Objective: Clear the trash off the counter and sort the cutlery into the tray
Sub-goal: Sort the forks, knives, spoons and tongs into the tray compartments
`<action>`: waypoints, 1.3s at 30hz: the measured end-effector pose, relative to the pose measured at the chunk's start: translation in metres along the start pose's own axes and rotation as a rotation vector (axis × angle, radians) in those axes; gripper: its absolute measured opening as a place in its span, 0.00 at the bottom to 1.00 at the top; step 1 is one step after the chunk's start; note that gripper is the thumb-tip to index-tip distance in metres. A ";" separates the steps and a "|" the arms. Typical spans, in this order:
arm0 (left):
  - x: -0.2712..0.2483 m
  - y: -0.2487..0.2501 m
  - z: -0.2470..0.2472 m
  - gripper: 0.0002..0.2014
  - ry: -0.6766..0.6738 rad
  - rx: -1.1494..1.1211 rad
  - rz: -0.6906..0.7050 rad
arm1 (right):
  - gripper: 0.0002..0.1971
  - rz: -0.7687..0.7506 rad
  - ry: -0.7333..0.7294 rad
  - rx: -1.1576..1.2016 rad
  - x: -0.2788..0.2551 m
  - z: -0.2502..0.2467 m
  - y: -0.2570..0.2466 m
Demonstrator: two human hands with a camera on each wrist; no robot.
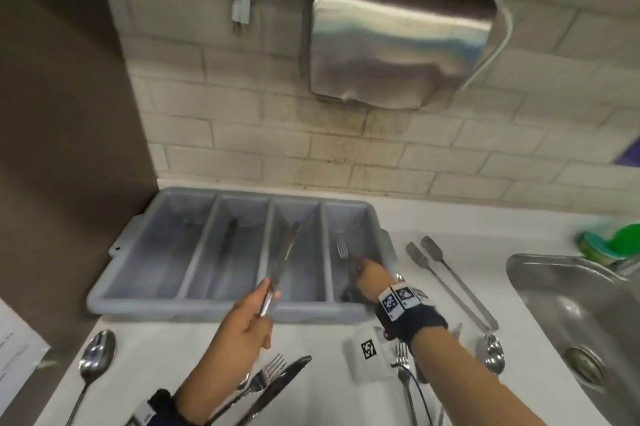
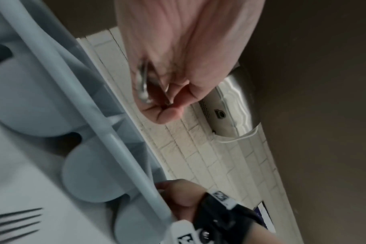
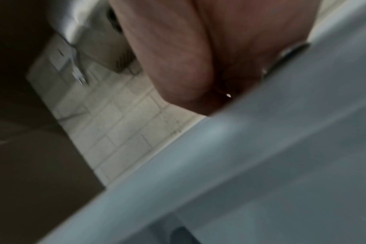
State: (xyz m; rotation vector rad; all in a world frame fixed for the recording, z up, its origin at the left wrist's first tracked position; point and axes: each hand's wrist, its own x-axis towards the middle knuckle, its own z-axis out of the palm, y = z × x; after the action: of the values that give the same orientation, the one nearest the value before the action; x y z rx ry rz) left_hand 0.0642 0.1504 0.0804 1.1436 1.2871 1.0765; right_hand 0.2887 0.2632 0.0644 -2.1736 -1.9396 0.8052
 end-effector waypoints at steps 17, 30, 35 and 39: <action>0.130 -0.013 0.062 0.17 -0.058 0.843 -0.146 | 0.16 -0.117 0.489 0.090 -0.118 0.037 0.082; 0.121 -0.026 0.077 0.16 0.055 0.878 0.165 | 0.36 0.496 0.399 0.350 -0.185 0.062 0.158; 0.094 -0.024 0.072 0.17 0.018 0.705 0.476 | 0.30 0.561 0.274 0.395 -0.171 0.065 0.161; 0.055 -0.020 0.064 0.18 0.001 0.687 0.472 | 0.28 0.571 0.229 0.277 -0.169 0.066 0.155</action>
State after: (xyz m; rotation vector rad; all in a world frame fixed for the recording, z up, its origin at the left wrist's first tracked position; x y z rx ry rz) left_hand 0.1283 0.2011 0.0509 2.0388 1.4757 0.9770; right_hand 0.3892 0.0593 -0.0064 -2.5224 -1.0346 0.7869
